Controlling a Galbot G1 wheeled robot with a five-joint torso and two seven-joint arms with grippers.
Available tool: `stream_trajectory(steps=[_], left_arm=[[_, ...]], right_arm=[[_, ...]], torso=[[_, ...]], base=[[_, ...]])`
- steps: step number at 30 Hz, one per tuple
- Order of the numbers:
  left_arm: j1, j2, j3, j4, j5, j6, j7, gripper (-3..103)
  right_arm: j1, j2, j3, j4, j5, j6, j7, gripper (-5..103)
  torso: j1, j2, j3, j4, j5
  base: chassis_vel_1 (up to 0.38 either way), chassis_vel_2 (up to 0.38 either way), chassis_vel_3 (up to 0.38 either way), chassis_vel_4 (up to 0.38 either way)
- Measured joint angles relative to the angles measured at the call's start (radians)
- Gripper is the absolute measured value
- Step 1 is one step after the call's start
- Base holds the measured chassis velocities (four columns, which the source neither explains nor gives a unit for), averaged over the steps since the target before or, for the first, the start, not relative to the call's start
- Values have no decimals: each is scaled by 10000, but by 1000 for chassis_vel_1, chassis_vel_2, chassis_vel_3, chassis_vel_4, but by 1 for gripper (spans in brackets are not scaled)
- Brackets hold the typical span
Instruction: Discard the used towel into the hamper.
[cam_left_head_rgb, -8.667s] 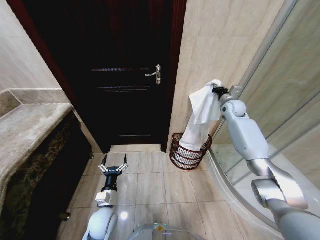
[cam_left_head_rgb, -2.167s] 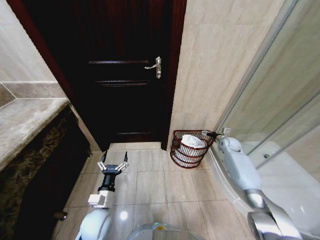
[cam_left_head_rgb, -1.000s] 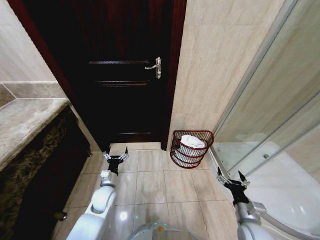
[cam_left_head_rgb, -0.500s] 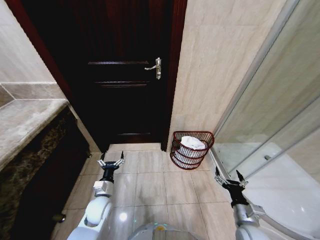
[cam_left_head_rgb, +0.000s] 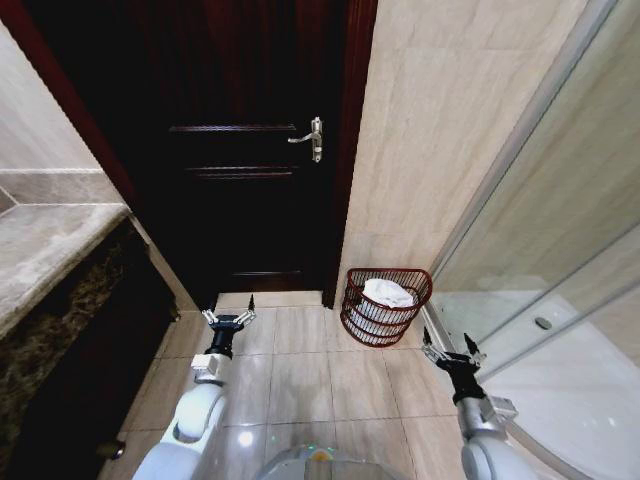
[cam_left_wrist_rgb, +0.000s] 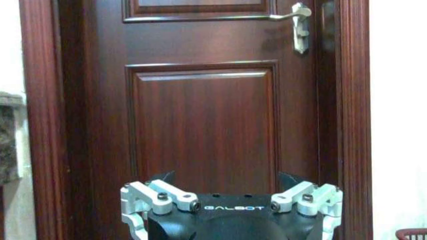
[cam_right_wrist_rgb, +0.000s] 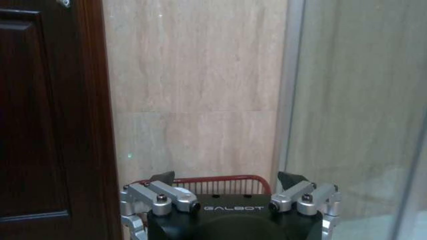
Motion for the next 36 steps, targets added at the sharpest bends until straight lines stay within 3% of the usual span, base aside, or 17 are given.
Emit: stream_trajectory(steps=[7,24,28,30,36], left_arm=[[-300,154,278,-39,115,431,77,100],[-404,166,718,-192,514,838,-67,100],[-372,127,758,-234,493,787,-307,100],[-299,139,754,-332,491,809,-337,100],[-217,128,752,-566,561,1011,-411,100]], right_arm=[[580,-88,-207,32,2,-609,58,100],[507,-124,-394,-324,-27,-630,-254,100],[702,-569,-265,-526,226,-906,-1190,100],[1002,-996,-211,-639,854,-1423,-2074,100],[1981,-1936,-339,-1300,1891,-2601,-3251,100]], torso=[[0,0,0,0,0],[-1,0,-1,-3,0],[0,-1,0,-4,0],[-1,0,0,0,2],[-1,0,0,2,2]], base=[[-54,58,54,-44],[-71,39,29,-68],[0,0,0,0],[0,0,0,0],[0,0,0,0]])
